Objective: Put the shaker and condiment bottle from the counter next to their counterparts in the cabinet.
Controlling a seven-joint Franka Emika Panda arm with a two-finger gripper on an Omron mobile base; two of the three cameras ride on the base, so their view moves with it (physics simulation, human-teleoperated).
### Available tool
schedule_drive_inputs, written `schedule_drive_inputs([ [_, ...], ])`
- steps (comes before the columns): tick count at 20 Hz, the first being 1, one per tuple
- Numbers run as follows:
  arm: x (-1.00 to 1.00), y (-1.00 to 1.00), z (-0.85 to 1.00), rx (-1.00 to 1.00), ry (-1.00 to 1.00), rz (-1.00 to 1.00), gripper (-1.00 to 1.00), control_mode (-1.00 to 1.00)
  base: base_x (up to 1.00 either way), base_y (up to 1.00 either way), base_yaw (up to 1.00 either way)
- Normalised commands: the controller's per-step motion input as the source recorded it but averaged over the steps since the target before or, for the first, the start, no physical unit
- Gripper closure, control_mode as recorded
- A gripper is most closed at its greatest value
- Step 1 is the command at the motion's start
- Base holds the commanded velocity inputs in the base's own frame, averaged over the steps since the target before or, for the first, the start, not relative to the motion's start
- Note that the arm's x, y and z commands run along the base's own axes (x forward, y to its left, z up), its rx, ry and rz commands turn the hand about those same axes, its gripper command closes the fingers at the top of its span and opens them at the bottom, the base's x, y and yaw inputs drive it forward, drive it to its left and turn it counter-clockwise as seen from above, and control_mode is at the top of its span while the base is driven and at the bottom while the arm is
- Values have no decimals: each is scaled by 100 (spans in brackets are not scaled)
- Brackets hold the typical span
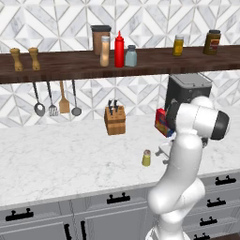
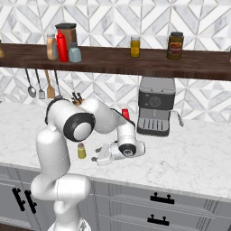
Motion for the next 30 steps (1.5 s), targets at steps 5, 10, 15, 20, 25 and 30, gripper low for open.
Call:
schedule_drive_inputs([
  [5,3,14,-4,3,9,6,-100,-100,0,0,0],
  [10,0,19,0,3,0,0,-100,-100,0,0,0],
  [15,0,29,0,3,0,0,-100,-100,0,0,0],
  [20,-1,25,0,0,-2,0,-100,-100,0,0,0],
  [25,-2,13,0,0,-4,0,-100,-100,0,0,0],
  [30,0,20,0,0,-2,0,-100,-100,0,0,0],
])
